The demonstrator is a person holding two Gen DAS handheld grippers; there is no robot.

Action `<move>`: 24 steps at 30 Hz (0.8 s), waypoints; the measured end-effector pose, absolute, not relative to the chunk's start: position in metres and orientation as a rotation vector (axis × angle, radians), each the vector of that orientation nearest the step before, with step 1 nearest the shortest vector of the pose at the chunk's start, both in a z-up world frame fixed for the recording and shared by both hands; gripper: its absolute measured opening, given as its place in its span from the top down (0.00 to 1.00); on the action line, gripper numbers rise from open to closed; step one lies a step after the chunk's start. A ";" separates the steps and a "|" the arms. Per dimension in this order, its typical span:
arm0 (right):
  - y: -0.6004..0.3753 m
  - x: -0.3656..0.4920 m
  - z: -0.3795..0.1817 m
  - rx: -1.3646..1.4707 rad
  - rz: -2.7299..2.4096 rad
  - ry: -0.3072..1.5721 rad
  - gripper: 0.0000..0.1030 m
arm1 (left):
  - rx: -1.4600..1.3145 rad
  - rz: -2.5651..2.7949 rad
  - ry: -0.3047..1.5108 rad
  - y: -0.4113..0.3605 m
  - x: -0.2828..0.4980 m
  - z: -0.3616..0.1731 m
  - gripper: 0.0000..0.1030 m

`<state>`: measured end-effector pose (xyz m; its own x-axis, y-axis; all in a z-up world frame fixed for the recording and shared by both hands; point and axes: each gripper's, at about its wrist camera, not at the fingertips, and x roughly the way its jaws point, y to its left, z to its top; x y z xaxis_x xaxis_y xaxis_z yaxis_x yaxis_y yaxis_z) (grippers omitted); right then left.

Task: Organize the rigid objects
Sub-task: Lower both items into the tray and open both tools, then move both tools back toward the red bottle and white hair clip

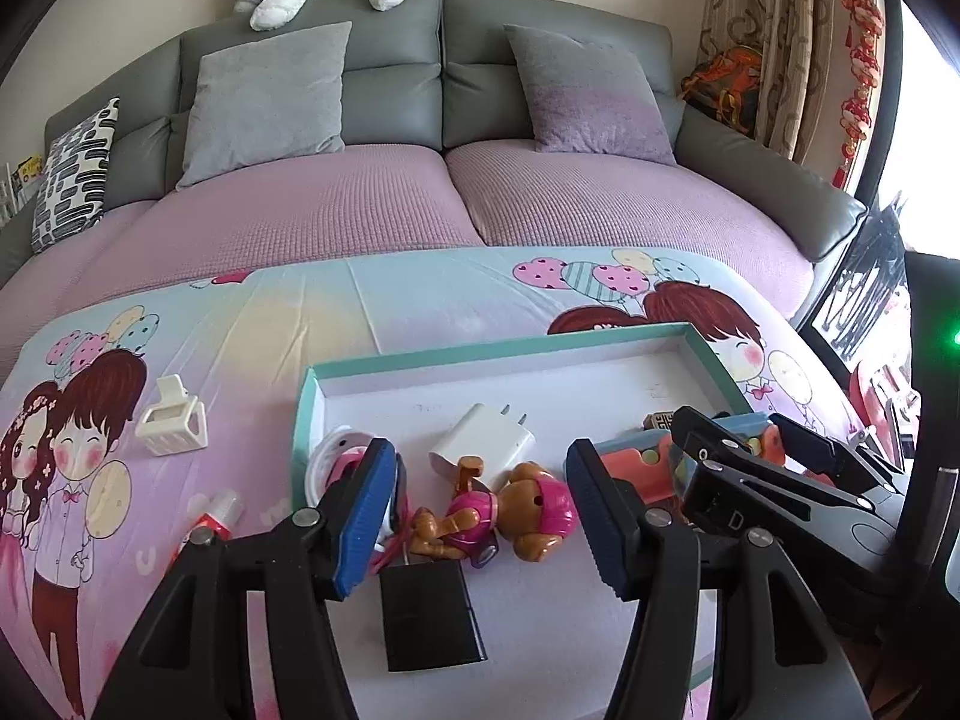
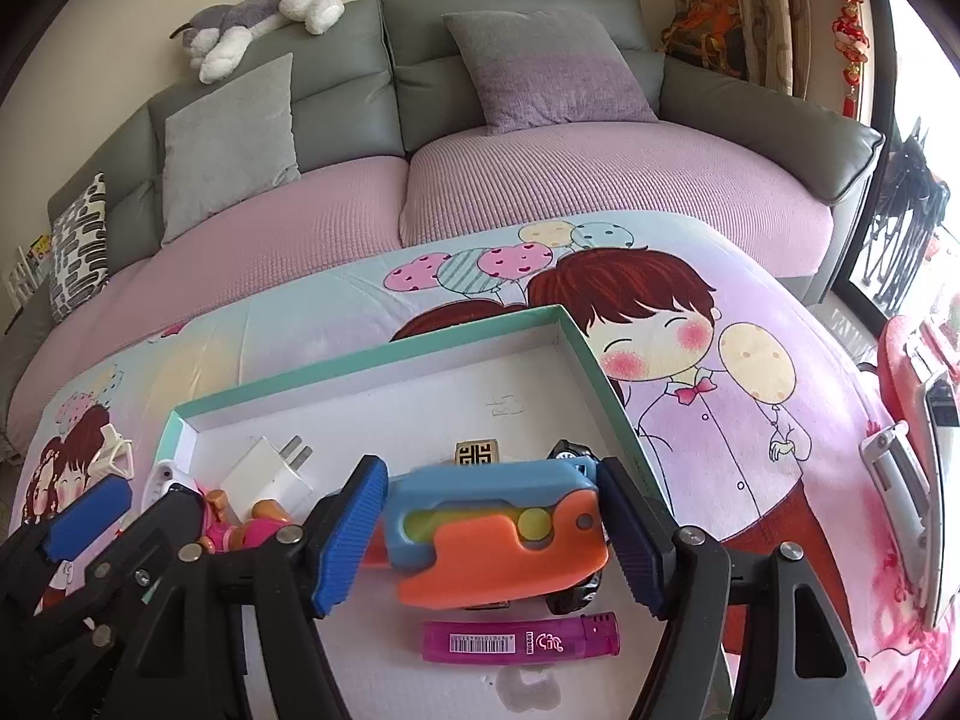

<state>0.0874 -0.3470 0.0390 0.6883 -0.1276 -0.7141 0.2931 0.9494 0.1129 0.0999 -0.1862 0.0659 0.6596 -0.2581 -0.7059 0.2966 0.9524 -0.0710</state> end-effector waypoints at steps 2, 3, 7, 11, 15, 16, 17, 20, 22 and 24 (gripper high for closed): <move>-0.346 0.087 0.039 0.221 -0.238 0.775 0.16 | 0.042 -0.298 0.784 -0.181 0.100 0.069 0.36; -0.346 0.088 0.039 0.220 -0.237 0.775 0.16 | 0.035 -0.289 0.781 -0.178 0.100 0.070 0.35; -0.346 0.089 0.037 0.220 -0.237 0.780 0.16 | -0.008 -0.251 0.782 -0.164 0.104 0.072 0.34; -0.347 0.089 0.037 0.222 -0.241 0.772 0.15 | -0.041 -0.214 0.802 -0.152 0.109 0.067 0.34; -0.346 0.090 0.036 0.224 -0.241 0.774 0.00 | -0.056 -0.176 0.798 -0.144 0.111 0.065 0.21; -0.346 0.090 0.036 0.225 -0.239 0.775 0.00 | -0.070 -0.166 0.794 -0.141 0.112 0.066 0.15; -0.345 0.090 0.036 0.225 -0.236 0.773 0.00 | -0.082 -0.154 0.788 -0.137 0.112 0.066 0.13; -0.343 0.090 0.036 0.219 -0.235 0.771 0.00 | -0.094 -0.118 0.774 -0.128 0.113 0.067 0.10; -0.341 0.091 0.036 0.214 -0.235 0.771 0.00 | -0.102 -0.093 0.767 -0.122 0.114 0.067 0.05; -0.340 0.091 0.036 0.210 -0.234 0.772 0.00 | -0.118 -0.068 0.756 -0.115 0.115 0.066 0.04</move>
<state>0.0911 -0.3398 0.0358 0.6926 -0.1316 -0.7092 0.2846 0.9533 0.1011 0.1153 -0.1145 0.0664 0.7258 -0.1039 -0.6801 0.0192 0.9912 -0.1310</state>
